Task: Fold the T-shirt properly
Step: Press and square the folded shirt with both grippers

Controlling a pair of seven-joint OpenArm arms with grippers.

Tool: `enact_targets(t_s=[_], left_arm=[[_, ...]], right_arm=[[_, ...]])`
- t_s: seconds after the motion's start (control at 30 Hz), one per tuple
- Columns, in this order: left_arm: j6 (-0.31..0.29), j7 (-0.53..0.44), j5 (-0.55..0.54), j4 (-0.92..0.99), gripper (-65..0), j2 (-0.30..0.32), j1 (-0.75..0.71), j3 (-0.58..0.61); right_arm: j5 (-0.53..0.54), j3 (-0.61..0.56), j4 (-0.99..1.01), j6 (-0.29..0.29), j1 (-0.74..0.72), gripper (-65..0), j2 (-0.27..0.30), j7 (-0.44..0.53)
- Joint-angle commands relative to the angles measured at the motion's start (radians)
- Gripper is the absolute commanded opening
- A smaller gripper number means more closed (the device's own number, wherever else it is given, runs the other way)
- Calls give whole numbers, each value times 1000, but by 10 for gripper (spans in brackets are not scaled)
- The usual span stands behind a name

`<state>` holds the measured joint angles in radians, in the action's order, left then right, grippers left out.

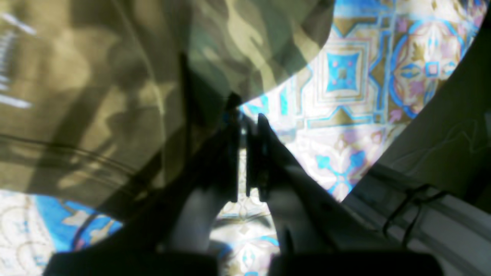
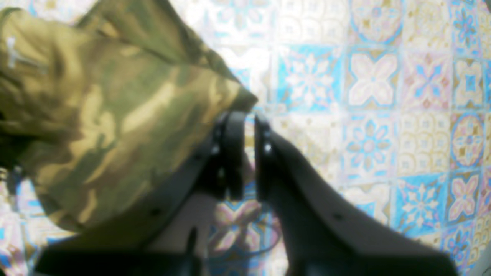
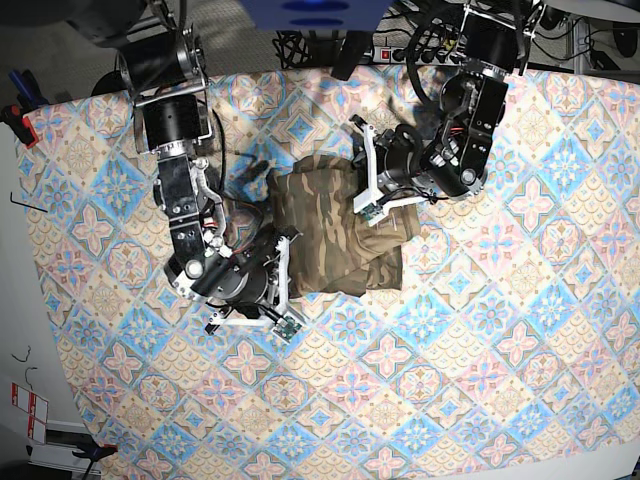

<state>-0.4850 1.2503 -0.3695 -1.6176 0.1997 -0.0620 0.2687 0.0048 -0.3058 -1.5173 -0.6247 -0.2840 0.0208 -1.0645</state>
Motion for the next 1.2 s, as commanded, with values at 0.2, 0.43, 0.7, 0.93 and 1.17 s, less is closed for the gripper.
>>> enact_targets(t_s=[0.2,0.43,0.7,0.93,1.17], left_arm=[[-4,-19,-10,15,-650,2,15,-3],[-4,-19,-7,21,-650,2,17,-3],[-10,-48,-9,182,-650,7,75,37],[-4,-128,-9,333,-650,5,147,86],[-2,-183,-9,397,-650,7,219,86]], right_arm=[[10,-23,199,2,-140,-605,-42,112],[11,-102,438,2,-226,-605,-69,229],[10,-105,716,2,-246,-605,-71,410],[-81,-105,743,2,-240,-605,-63,375],[-308,-99,610,2,-122,-605,-63,263]])
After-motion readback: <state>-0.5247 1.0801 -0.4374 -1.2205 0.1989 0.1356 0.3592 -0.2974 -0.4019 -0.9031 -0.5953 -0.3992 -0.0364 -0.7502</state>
